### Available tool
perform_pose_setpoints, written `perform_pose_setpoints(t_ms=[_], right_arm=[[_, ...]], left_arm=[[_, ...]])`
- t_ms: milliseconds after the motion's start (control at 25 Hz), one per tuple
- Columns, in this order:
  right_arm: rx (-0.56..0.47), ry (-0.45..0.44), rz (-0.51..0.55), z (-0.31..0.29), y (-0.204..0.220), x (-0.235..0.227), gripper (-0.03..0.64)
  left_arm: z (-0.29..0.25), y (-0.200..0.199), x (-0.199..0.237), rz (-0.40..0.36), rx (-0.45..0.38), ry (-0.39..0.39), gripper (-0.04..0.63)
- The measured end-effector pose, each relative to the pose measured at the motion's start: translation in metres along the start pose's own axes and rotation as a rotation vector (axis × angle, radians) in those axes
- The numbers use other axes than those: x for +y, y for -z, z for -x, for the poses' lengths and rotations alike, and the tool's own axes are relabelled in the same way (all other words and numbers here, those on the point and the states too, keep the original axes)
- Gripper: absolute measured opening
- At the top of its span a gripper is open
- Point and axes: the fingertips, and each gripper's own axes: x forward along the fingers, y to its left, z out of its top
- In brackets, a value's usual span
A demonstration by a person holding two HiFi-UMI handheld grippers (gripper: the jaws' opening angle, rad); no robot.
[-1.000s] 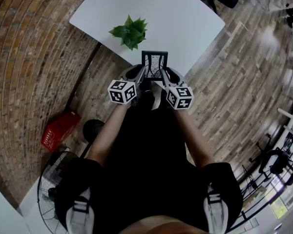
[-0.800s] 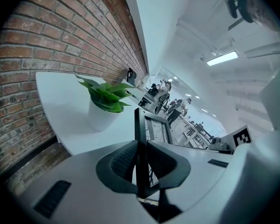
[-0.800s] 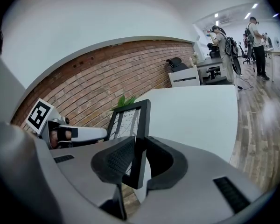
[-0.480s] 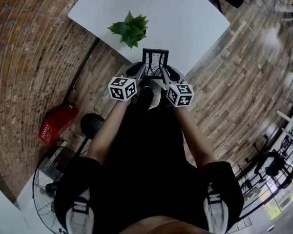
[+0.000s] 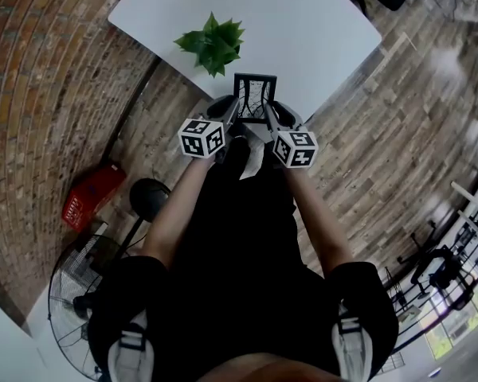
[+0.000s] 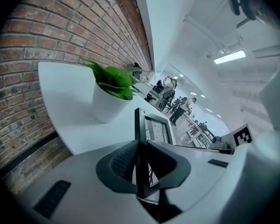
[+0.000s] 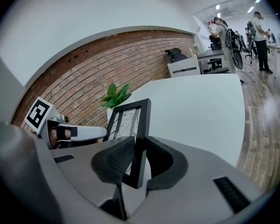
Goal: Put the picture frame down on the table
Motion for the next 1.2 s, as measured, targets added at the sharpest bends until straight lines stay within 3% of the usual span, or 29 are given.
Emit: perform_pose_setpoints(t_ms=[1200], right_arm=[[0.125,0.003,-0.006,-0.038,0.024,-0.024,0.084]], left_arm=[[-0.038,0.027,0.034,0.049,0.104,-0.047,0.075]])
